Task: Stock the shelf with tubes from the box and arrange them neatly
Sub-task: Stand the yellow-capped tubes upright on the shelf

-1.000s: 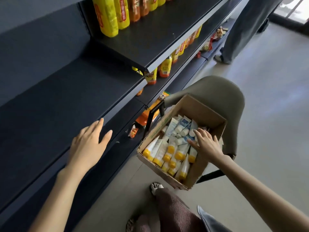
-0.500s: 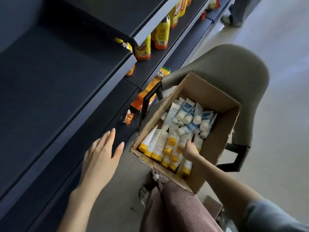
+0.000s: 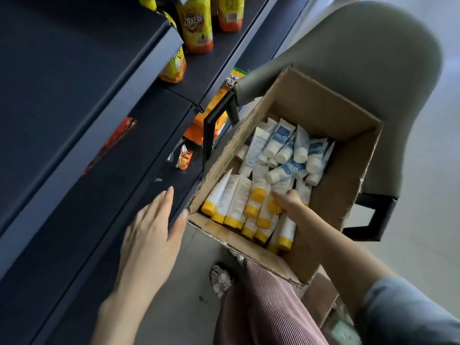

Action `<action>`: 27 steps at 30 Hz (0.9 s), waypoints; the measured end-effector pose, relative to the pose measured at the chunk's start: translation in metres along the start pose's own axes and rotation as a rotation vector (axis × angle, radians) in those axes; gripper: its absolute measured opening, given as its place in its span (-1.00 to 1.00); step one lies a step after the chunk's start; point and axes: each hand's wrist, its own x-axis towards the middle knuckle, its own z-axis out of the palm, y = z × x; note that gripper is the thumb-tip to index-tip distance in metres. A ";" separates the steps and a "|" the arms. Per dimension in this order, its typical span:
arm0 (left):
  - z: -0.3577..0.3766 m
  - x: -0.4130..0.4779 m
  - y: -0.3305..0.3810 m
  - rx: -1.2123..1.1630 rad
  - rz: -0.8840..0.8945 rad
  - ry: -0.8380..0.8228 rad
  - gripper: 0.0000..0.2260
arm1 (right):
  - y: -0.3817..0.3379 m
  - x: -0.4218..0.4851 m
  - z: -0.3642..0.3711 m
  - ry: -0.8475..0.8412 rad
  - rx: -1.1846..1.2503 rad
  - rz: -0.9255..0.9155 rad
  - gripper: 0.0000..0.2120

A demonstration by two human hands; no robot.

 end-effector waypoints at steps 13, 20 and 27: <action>0.025 0.006 0.043 -0.192 0.185 0.045 -0.53 | 0.005 -0.139 -0.037 -0.600 0.339 -0.237 -0.63; 0.040 0.004 0.066 -0.423 0.139 -0.028 -0.53 | -0.015 -0.196 -0.009 -0.267 0.296 -0.816 -0.72; 0.045 -0.001 0.070 -1.076 -0.101 -0.009 -0.74 | -0.014 -0.213 0.003 0.013 0.169 -1.060 -0.68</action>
